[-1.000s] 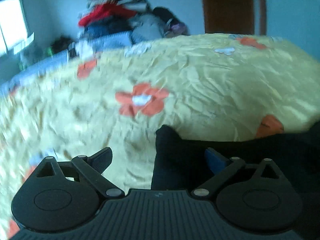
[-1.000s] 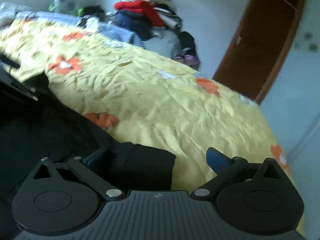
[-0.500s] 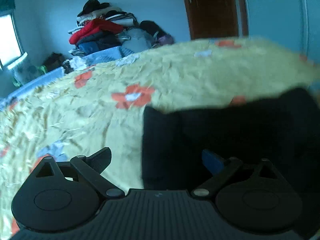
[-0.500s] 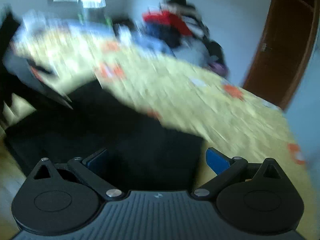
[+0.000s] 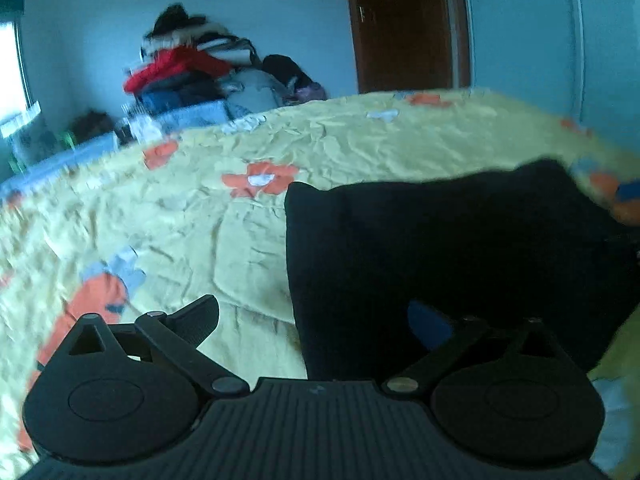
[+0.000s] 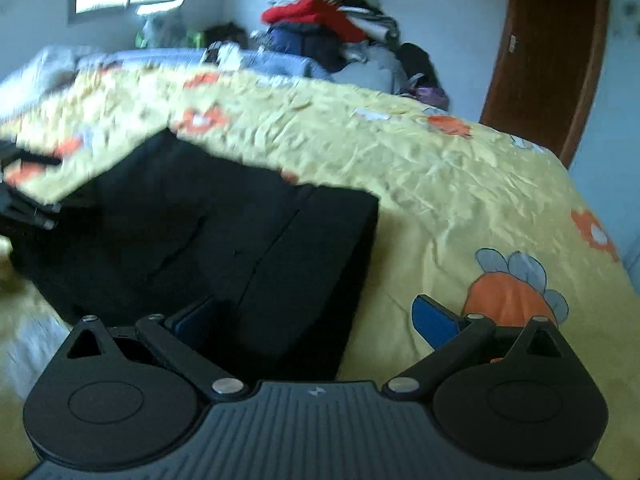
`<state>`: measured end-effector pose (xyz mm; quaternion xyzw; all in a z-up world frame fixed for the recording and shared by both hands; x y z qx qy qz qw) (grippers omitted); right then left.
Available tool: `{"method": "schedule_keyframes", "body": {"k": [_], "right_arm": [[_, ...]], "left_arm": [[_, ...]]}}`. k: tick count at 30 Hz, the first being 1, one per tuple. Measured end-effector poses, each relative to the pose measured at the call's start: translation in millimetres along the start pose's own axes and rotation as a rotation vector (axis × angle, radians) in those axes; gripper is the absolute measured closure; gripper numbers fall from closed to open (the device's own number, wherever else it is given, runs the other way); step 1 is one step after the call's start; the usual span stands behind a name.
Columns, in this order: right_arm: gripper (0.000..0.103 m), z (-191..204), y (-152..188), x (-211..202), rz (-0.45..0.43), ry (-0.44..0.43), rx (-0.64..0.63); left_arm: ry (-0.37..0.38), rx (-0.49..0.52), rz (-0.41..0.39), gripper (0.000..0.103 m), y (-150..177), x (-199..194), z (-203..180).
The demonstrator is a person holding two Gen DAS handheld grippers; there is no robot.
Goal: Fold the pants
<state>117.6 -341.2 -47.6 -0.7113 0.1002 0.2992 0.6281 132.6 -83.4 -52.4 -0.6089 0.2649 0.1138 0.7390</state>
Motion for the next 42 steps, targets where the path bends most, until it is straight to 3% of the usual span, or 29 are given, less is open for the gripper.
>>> {"method": "schedule_keyframes", "body": {"k": [3,7,9,22,26,30,32,33,34,35,36,39,42], "right_arm": [[0.0,-15,-5,-8,-0.039,-0.03,0.059],[0.0,-51,-1,-5,-0.01,-0.202,0.256],[0.0,-59,4,0,0.02,-0.277,0.331],[0.0,-75,6,29,0.102,-0.697,0.465],[0.0,-74,2,36,0.102,-0.726,0.517],[0.0,-55,-3,40,0.083,-0.717,0.515],[0.006,-49,-4,40,0.071,-0.699,0.52],[0.022,-46,-4,40,0.072,-0.676,0.517],[0.052,-45,-4,40,0.078,-0.633,0.509],[0.064,-47,-2,40,0.092,-0.563,0.509],[0.066,-50,1,39,0.099,-0.547,0.527],[0.07,-51,5,32,0.091,-0.53,0.552],[0.073,-45,-1,23,0.072,-0.512,0.544]], "left_arm": [[0.146,-0.164,0.039,0.001,-1,1,24],[0.385,-0.458,0.152,0.001,10,17,52],[0.442,-0.529,0.154,0.001,13,21,60],[0.719,-0.549,0.204,0.001,4,50,59],[0.76,-0.587,0.199,0.001,2,58,56],[0.744,-0.549,0.176,0.003,-1,56,44],[0.728,-0.529,0.159,0.005,0,55,38],[0.712,-0.516,0.15,0.012,1,52,37],[0.69,-0.497,0.146,0.02,0,54,35],[0.658,-0.473,0.146,0.043,1,53,34],[0.614,-0.449,0.15,0.062,2,53,34],[0.573,-0.461,0.145,0.079,4,50,39],[0.542,-0.439,0.102,0.086,1,39,41]]}}
Point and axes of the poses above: each gripper's, at about its wrist camera, not at the fingertips, and x roughly the way its jaws point, z to its left, y to its underside, the point moved 4 cm from there along x, roughly the way its jaws point, and after that the axes turned 3 degrees about -z, right-handed, at the moved point
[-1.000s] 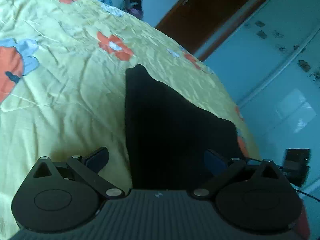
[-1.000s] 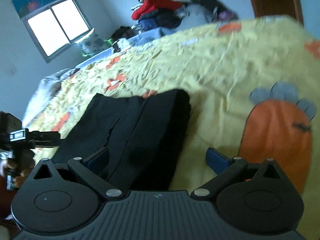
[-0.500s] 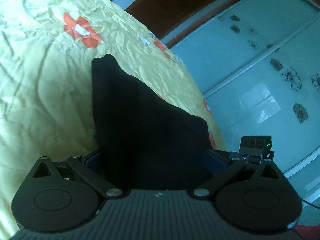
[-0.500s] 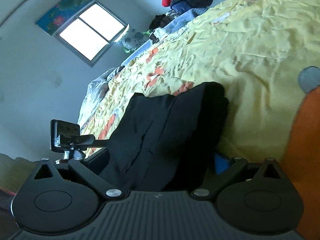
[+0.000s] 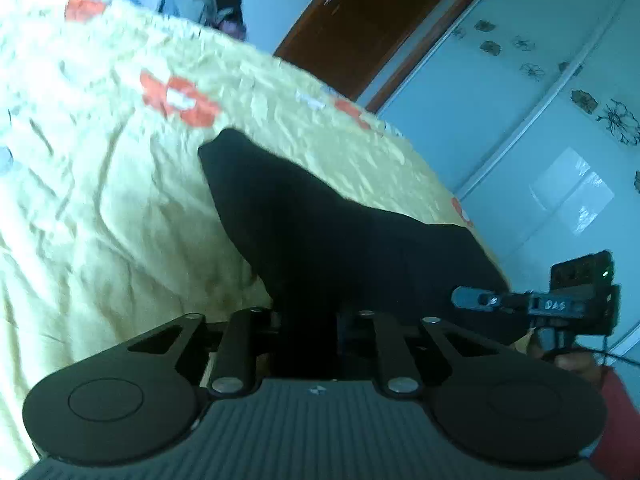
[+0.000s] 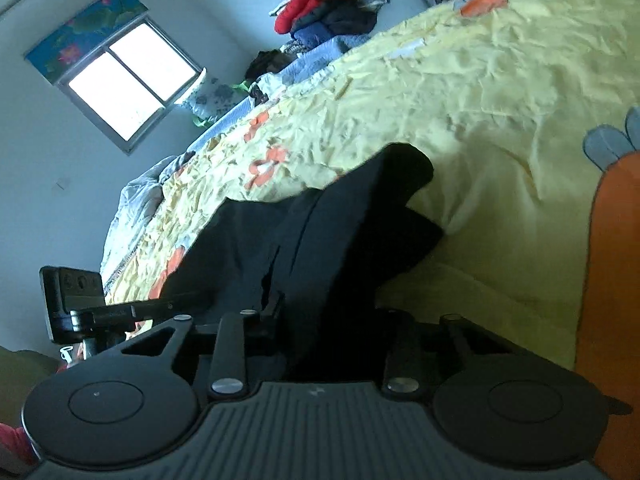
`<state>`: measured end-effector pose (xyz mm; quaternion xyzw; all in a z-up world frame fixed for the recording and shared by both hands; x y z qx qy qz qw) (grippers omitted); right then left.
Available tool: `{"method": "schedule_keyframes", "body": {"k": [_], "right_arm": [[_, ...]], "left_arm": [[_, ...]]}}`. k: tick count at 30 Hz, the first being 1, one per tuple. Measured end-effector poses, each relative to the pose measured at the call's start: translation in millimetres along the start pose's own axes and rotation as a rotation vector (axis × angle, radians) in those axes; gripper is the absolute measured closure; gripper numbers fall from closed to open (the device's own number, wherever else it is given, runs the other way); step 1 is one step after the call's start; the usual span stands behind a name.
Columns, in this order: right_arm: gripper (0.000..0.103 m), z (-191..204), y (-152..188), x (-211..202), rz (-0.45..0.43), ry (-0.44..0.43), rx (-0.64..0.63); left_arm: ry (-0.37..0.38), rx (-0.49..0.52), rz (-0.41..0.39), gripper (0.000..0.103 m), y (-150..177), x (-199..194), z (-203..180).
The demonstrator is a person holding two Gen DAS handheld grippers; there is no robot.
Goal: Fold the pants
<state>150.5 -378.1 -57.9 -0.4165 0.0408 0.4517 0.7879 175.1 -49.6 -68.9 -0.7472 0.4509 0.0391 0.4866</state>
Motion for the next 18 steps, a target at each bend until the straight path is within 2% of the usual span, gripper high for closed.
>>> {"method": "schedule_keyframes", "body": {"k": [6,12,15,18], "right_arm": [[0.074,38,-17,0,-0.037,-0.028,-0.074],[0.075,65,-44,32,-0.036,-0.052,-0.141],[0.075,68,-57,59,-0.039,-0.057,-0.138],[0.072,60,-65,89,-0.01,-0.014,-0.117]], "left_arm": [[-0.024,0.081,-0.099,0.087,-17,-25,-14],[-0.098,0.106,-0.179,0.087,-58,-41,4],[-0.155,0.114,-0.184,0.086,-76,-38,22],[-0.212,0.066,-0.127,0.079,-80,-23,48]]}}
Point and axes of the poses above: each gripper's, at about its wrist camera, not at the fingertips, and x roughly the way its jaws point, z to its left, y to its underside, the point moved 4 cm from there along x, roughly the way its jaws point, and after that the axes turned 3 degrees about -z, right-handed, at the moved point
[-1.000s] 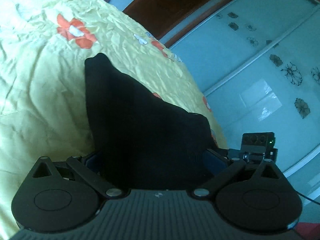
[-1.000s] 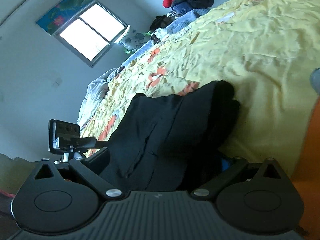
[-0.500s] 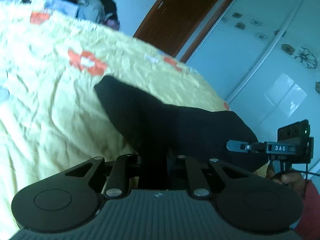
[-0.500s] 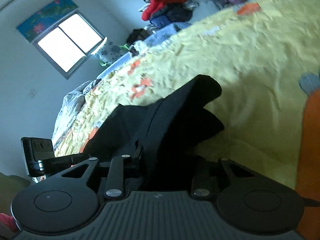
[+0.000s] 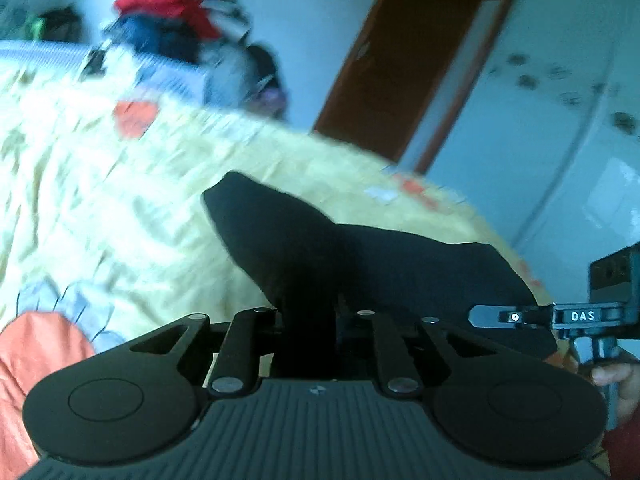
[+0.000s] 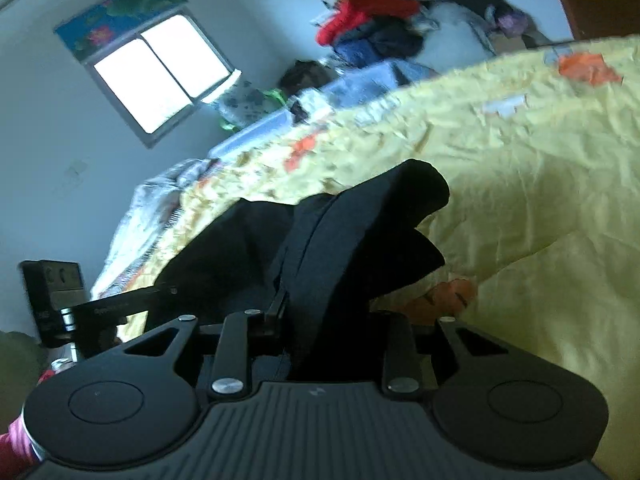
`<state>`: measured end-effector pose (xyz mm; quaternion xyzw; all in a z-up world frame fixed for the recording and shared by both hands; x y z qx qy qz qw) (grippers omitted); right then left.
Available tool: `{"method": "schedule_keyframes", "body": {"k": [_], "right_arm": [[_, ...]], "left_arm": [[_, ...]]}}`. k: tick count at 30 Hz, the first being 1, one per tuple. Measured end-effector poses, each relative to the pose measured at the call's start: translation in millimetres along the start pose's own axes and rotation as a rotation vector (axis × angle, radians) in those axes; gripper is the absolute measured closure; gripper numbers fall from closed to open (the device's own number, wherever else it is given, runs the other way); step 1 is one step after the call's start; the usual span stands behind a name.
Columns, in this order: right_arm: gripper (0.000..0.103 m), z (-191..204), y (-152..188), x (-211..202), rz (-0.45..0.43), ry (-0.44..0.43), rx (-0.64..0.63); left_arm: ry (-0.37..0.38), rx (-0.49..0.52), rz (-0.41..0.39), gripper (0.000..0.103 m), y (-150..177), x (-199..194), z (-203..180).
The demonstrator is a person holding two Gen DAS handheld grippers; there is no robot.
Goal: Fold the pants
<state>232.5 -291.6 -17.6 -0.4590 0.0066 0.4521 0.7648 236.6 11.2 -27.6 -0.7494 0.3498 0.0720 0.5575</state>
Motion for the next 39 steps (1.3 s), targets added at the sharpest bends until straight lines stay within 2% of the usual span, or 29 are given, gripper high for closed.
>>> {"method": "schedule_keyframes", "body": {"k": [1,2,3,5,6,8,10,12,13,14,15,16,19,20,22,24,26,28,30,32,34,39], "right_arm": [[0.071,-5,1,10,0.024,0.03,0.01],[0.07,-10,3,19,0.053,0.073,0.019],[0.069,-13,7,25,0.081,0.105,0.01],[0.066,-12,13,22,0.095,0.096,-0.032],[0.064,-11,15,16,0.101,0.096,-0.053],[0.062,-11,18,0,0.11,0.113,-0.097],[0.058,-13,14,-16,0.103,0.144,-0.131],[0.056,-13,3,-37,0.043,0.256,-0.197],[0.056,-10,-4,-45,0.01,0.295,-0.227],[0.056,-6,-11,-51,-0.021,0.298,-0.248],[0.056,0,-17,-52,-0.04,0.256,-0.252],[0.056,6,-21,-50,-0.049,0.212,-0.249],[0.057,27,-20,-20,-0.008,0.107,-0.289],[0.057,32,-15,-5,0.027,0.111,-0.324],[0.057,30,-3,27,0.094,0.182,-0.38],[0.058,25,6,42,0.112,0.229,-0.409],[0.057,31,6,38,0.096,0.245,-0.405],[0.057,44,7,23,0.058,0.258,-0.423],[0.053,54,12,14,0.034,0.229,-0.425],[0.05,54,26,20,0.088,0.224,-0.431],[0.047,49,39,31,0.119,0.263,-0.479],[0.047,71,40,15,0.057,0.312,-0.469]], "left_arm": [[-0.029,-0.025,0.037,0.077,5,8,10],[-0.05,-0.046,0.061,0.07,11,14,18],[-0.056,-0.06,0.071,0.059,16,15,23],[-0.052,-0.078,0.045,0.056,24,7,32],[-0.055,-0.078,0.038,0.048,25,2,33],[-0.11,-0.066,0.029,0.038,24,-10,35],[-0.18,-0.026,-0.008,0.037,17,-24,32],[-0.214,0.025,-0.055,0.036,7,-34,21],[-0.205,0.041,-0.073,0.034,2,-37,13],[-0.178,0.05,-0.079,0.026,-4,-36,3],[-0.141,0.058,-0.077,0.018,-7,-33,-7],[-0.109,0.063,-0.075,0.015,-9,-27,-17],[-0.078,0.097,-0.023,0.013,-1,-2,-36],[-0.106,0.111,0.011,0.014,5,9,-37],[-0.177,0.124,0.066,0.015,16,26,-30],[-0.206,0.163,0.04,0.014,19,24,-28],[-0.226,0.182,0.049,0.014,21,14,-36],[-0.215,0.181,0.021,0.011,21,-2,-43],[-0.216,0.174,-0.004,0.0,27,-13,-47],[-0.255,0.199,0.023,0.0,38,-5,-48],[-0.328,0.248,0.045,0.0,45,7,-48],[-0.331,0.206,0.025,0.0,45,-9,-52]]}}
Point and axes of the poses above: each gripper's, at about its wrist camera, not at the fingertips, and x roughly the way its jaws point, z to its left, y to its underside, the point moved 4 cm from there along x, roughly the way its jaws point, and after that the axes turned 3 degrees about -z, right-handed, at the moved point
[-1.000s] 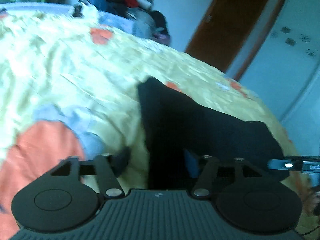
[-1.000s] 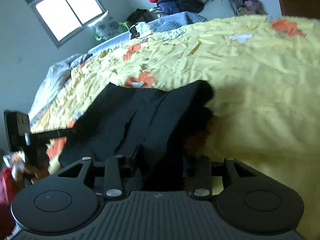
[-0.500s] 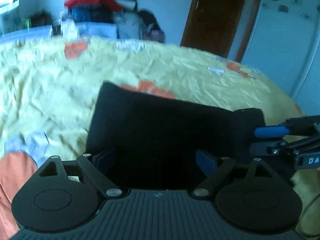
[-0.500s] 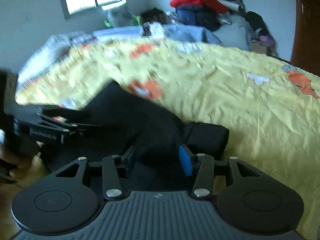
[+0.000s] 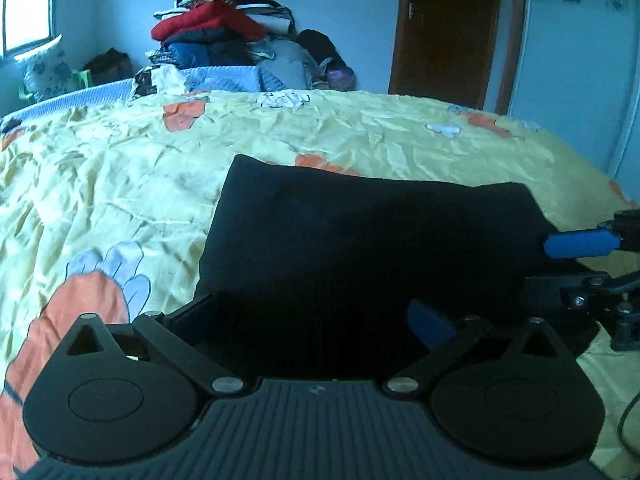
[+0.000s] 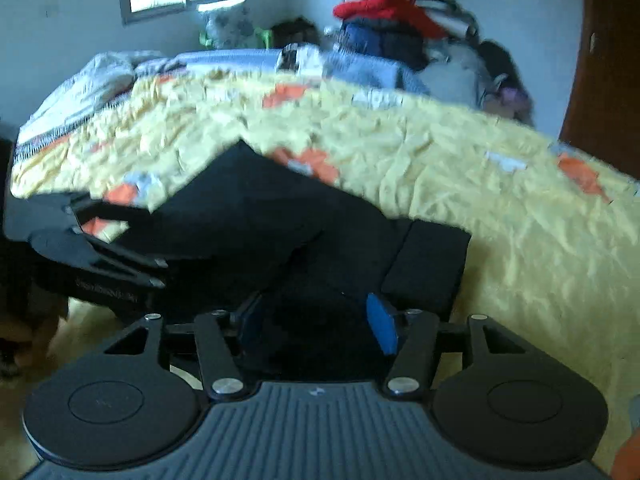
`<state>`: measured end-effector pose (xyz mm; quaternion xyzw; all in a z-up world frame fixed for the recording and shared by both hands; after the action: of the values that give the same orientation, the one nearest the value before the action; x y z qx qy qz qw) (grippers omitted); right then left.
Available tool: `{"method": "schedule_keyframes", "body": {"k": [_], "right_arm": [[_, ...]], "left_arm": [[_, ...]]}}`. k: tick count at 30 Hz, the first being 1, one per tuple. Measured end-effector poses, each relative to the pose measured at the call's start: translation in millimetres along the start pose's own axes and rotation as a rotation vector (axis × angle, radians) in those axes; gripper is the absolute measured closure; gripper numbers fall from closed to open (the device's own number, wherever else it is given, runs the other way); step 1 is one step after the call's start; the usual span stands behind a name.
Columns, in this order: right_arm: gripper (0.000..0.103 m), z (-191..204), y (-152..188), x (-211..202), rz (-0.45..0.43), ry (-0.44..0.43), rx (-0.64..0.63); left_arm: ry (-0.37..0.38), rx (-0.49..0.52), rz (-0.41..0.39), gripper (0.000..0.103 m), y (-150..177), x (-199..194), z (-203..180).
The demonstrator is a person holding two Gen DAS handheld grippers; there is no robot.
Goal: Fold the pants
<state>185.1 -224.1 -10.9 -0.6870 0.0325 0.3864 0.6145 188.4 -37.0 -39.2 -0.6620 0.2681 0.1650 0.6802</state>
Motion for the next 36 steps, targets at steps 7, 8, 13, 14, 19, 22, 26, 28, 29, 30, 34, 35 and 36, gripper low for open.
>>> {"method": "schedule_keyframes", "body": {"k": [7,8,13,14,19,22,26,28,29,30,34,35,36], "right_arm": [[0.044,18,27,13,0.013,-0.015,0.087],[0.044,19,26,11,0.007,-0.003,0.113],[0.017,24,22,-9,-0.061,0.035,0.237],[0.016,27,24,-12,-0.072,0.045,0.247],[0.01,39,33,-21,-0.064,0.098,0.242],[0.009,41,42,-23,-0.034,0.103,0.276],[0.009,44,53,-23,0.016,0.084,0.327],[0.008,47,56,-26,0.015,0.089,0.326],[0.008,48,58,-27,0.016,0.095,0.322],[0.008,49,60,-29,0.017,0.101,0.319],[0.008,55,63,-33,0.01,0.105,0.305],[0.008,56,64,-33,0.009,0.103,0.306],[0.008,57,65,-34,0.008,0.101,0.308]], "left_arm": [[-0.063,0.026,-0.022,0.0,16,-10,-9],[-0.068,0.028,-0.024,0.0,17,-11,-10],[-0.072,0.01,-0.027,0.0,21,-19,-8],[-0.075,0.009,-0.029,0.0,23,-20,-8],[-0.08,-0.011,-0.034,0.0,30,-26,-5],[-0.087,-0.009,-0.039,0.0,32,-29,-5],[-0.093,-0.008,-0.047,0.0,37,-35,-5],[-0.092,-0.017,-0.046,0.0,38,-37,-4],[-0.091,-0.026,-0.045,0.0,39,-39,-3],[-0.088,-0.036,-0.043,0.0,40,-40,-2],[-0.072,-0.085,-0.028,0.0,45,-48,4],[-0.072,-0.09,-0.026,0.0,46,-51,5],[-0.071,-0.094,-0.025,0.0,48,-55,6]]}}
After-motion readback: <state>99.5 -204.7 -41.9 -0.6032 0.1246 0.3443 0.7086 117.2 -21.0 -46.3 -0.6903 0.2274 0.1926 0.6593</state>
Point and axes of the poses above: each gripper's, at about its wrist camera, not at the fingertips, and x roughly the way its jaws point, z to its left, y to its underside, the point moved 4 cm from there along x, roughly the way its jaws point, and after that the axes turned 3 degrees about -z, right-handed, at the moved point
